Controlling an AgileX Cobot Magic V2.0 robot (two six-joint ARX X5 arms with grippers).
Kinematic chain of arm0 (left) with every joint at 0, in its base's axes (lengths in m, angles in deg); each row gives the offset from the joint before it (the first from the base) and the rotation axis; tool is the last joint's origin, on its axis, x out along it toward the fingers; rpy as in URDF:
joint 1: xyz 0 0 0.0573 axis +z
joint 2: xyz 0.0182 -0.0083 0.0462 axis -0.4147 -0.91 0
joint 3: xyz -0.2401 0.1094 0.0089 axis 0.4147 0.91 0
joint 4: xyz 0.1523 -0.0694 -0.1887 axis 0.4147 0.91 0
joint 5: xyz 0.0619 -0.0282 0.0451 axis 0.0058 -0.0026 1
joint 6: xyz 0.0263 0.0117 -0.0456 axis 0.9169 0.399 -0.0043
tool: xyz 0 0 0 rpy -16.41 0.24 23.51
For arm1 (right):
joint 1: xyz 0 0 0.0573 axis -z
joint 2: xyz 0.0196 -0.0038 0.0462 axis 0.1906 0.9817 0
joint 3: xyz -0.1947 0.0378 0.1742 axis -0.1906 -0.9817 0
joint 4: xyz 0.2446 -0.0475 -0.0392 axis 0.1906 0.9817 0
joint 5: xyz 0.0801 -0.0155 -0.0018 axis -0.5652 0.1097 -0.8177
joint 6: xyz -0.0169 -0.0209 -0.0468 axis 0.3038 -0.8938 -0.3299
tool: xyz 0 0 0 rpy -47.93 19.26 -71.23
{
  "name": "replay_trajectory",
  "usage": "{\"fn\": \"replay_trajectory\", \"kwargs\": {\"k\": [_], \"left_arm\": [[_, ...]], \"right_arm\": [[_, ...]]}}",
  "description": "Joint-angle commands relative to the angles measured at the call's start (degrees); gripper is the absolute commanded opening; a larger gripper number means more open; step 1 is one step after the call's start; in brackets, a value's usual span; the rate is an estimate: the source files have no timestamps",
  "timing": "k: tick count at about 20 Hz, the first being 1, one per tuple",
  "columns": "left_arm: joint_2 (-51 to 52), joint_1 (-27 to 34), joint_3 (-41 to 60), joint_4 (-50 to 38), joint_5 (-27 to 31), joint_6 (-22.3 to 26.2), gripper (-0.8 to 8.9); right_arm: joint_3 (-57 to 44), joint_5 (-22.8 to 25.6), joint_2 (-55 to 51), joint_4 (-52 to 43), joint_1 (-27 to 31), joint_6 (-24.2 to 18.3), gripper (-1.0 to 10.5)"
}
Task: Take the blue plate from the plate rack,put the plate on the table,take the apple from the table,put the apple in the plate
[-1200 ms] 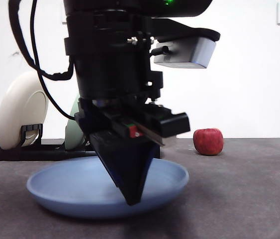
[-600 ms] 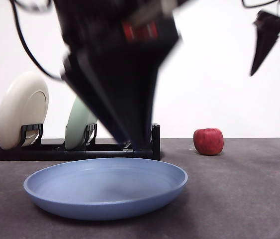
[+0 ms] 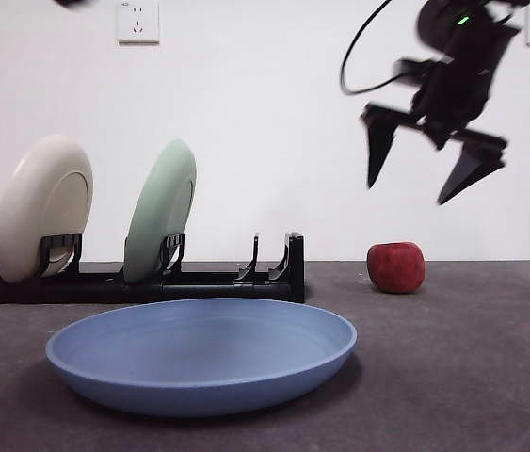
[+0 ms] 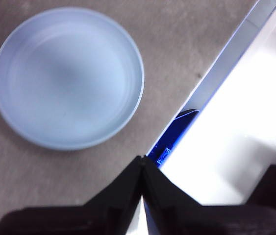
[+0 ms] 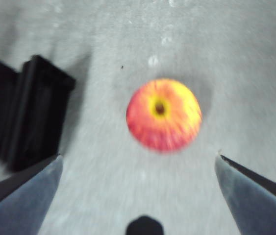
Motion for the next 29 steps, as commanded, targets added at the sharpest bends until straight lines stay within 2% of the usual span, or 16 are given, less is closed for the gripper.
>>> {"fn": "replay_trajectory", "kwargs": {"k": [1, 4, 7, 11, 12, 15, 19, 22, 26, 29], "left_arm": [[3.45, 0.50, -0.11, 3.45, 1.95, -2.67, -0.07], [7.54, 0.59, -0.11, 8.70, 6.16, -5.64, -0.07], [11.04, 0.66, -0.11, 12.22, 6.21, -9.05, -0.07], [15.17, 0.66, -0.13, 12.20, 7.23, -11.69, -0.05], [16.13, 0.66, -0.13, 12.22, 8.31, -11.80, -0.05], [18.43, 0.66, -0.13, 12.20, 10.34, -12.48, -0.05], [19.78, 0.66, -0.13, 12.22, 10.64, -12.63, -0.05], [19.91, 0.66, -0.13, 12.22, 10.64, -12.59, -0.05], [19.91, 0.63, -0.13, 12.24, 10.64, -11.93, -0.05], [19.91, 0.63, -0.13, 12.24, 10.71, -11.30, -0.05]], "right_arm": [[5.14, 2.12, 5.44, 0.52, -1.09, -0.94, 8.8], [9.20, 4.98, 10.56, 0.09, -1.40, -0.85, 8.8], [9.92, 6.10, 14.34, -0.55, -1.20, -0.66, 8.8], [9.92, 6.43, 18.97, -0.48, -0.94, 0.90, 8.5], [9.92, 6.45, 19.69, -0.70, -0.98, 0.90, 7.7], [9.90, 6.38, 20.37, -1.81, -1.03, 2.23, 3.8], [9.90, 6.38, 20.37, -2.78, -1.03, 3.89, 0.2], [9.97, 6.36, 20.31, -2.91, -1.07, 4.04, -0.1], [10.27, 4.76, 17.20, 0.72, -1.09, 1.42, -0.1], [10.27, 0.59, 12.68, 3.54, -2.29, 1.31, 0.0]]}}
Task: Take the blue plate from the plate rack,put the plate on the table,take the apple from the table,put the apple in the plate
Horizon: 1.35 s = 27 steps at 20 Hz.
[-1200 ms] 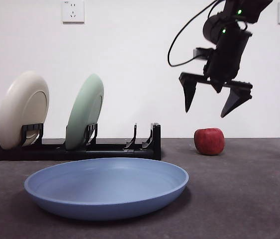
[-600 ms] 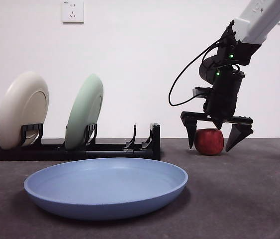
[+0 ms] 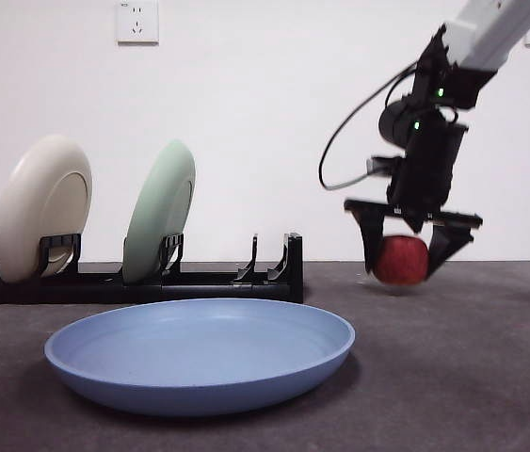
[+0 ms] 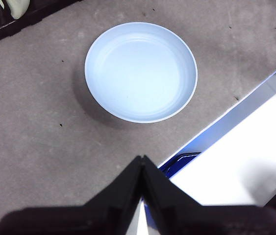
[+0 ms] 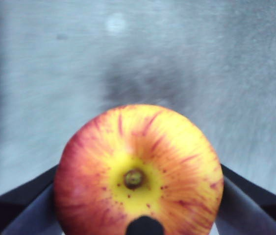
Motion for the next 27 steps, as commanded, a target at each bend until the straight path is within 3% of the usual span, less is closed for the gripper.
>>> {"fn": "replay_trajectory", "kwargs": {"k": [1, 5, 9, 17, 20, 27], "left_arm": [[0.17, 0.15, -0.13, -0.04, 0.37, 0.70, -0.05], [0.17, 0.15, -0.13, -0.04, 0.35, 0.70, -0.05], [0.55, 0.15, -0.13, -0.04, 0.33, 0.70, -0.05], [0.92, 0.15, -0.13, 0.00, -0.52, 0.39, -0.05], [1.49, 0.15, -0.13, -0.02, -1.62, -0.20, -0.05], [1.75, 0.15, -0.13, -0.02, 0.39, -0.66, -0.05]], "right_arm": [[0.31, -3.74, -5.42, 0.98, -2.10, -0.68, 0.0], [0.31, -4.09, -9.27, 2.40, -7.98, -0.74, 0.0], [0.31, -3.89, -10.82, 11.80, -16.26, -6.54, 0.0], [-0.24, -1.60, -11.91, 16.59, -32.30, -6.95, 0.0], [-6.75, 0.22, -15.34, 12.17, -36.17, -7.04, 0.0], [-33.81, 0.00, -30.16, -8.79, -38.03, -1.33, 0.0]]}}
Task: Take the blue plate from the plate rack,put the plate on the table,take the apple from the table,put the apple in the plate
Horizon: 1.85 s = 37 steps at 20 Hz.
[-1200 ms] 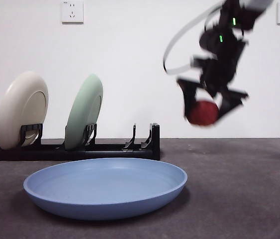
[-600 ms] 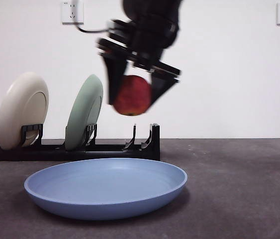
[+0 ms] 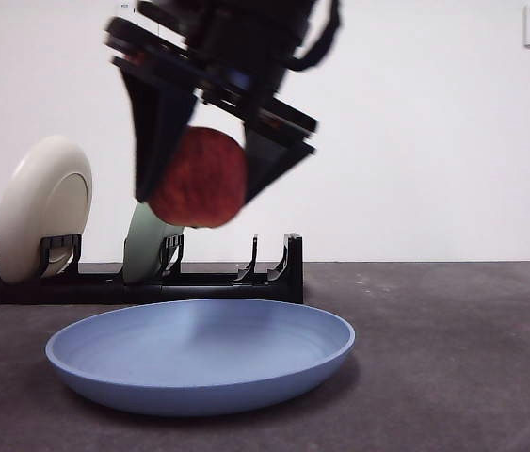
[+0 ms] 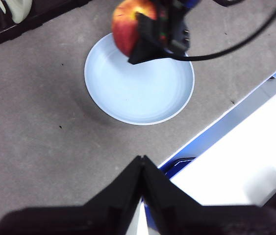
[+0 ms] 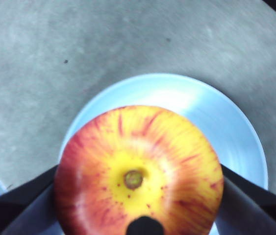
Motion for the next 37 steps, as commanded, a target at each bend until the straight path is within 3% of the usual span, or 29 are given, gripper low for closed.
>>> {"fn": "replay_trajectory", "kwargs": {"k": [1, 10, 22, 29, 31, 37], "left_arm": [[0.04, 0.15, -0.13, -0.04, 0.35, -0.50, -0.05], [0.04, 0.15, -0.13, -0.04, 0.55, -0.66, -0.05], [0.04, 0.15, -0.13, -0.04, 4.83, -0.63, -0.05], [0.04, 0.15, -0.13, -0.04, 4.85, -0.33, -0.05], [0.04, 0.15, -0.13, -0.04, 4.85, -0.26, -0.05], [0.04, 0.15, -0.13, -0.04, 4.81, -0.26, -0.05]], "right_arm": [[-5.84, 0.07, -1.55, -4.46, -0.11, 2.45, 0.0], [-19.69, -0.35, -1.60, -23.65, -0.07, 5.25, 0.0], [-20.13, 1.20, 2.27, -26.25, -0.07, 3.19, 0.1], [-20.13, 1.57, 2.75, -24.44, -0.07, 3.56, 5.3], [-20.13, 1.79, 2.75, -23.98, -0.07, 3.63, 6.0], [-16.28, 1.90, 0.42, -17.79, -0.15, 3.72, 6.1]]}}
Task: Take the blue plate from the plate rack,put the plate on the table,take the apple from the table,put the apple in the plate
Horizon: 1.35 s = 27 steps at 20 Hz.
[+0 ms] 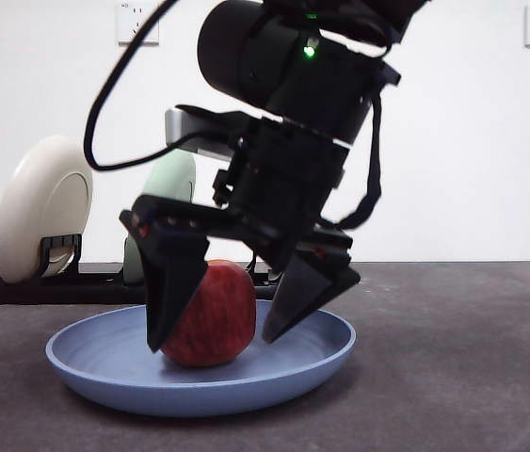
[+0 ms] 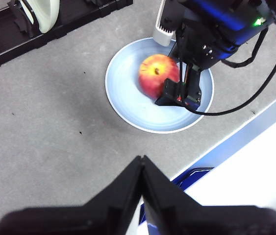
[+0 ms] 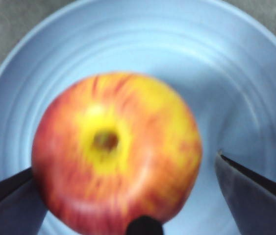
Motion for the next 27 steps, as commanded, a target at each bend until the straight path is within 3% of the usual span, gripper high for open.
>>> {"fn": "replay_trajectory", "kwargs": {"k": [1, 7, 9, 11, 12, 17, 22, 27], "left_arm": [[0.09, 0.15, -0.13, -0.04, 0.35, -0.24, -0.05], [0.09, 0.15, -0.13, -0.04, 0.20, -0.17, -0.05], [0.09, 0.15, -0.15, -0.04, 0.20, -0.20, -0.04], [0.09, 0.15, -0.15, -0.04, 0.20, -0.20, -0.05], [0.09, 0.15, -0.15, -0.04, 0.20, -0.22, -0.05], [-0.68, 0.15, -0.15, -0.04, 0.22, -0.22, -0.05], [-1.92, 0.15, -0.15, -0.04, 0.22, -0.22, -0.05], [-2.16, 2.34, -0.09, -0.09, 0.20, -0.15, -0.04]], "right_arm": [[2.82, 0.09, -3.15, 2.64, -0.26, -0.22, 6.1], [5.86, 1.03, -19.08, 18.78, -0.50, -0.11, 5.8], [5.86, 2.43, -26.23, 23.80, -0.50, 0.15, 3.7], [5.86, 4.66, -33.75, 27.12, -0.48, -0.28, 0.5], [5.86, 6.08, -37.16, 28.30, -0.48, -0.26, -0.2], [5.86, 13.90, -48.89, 31.76, -0.46, 0.11, 0.0], [5.86, 20.06, -51.87, 33.55, -0.46, 0.07, 0.0], [5.86, 21.29, -51.21, 38.64, -0.46, 0.07, 0.0]]}}
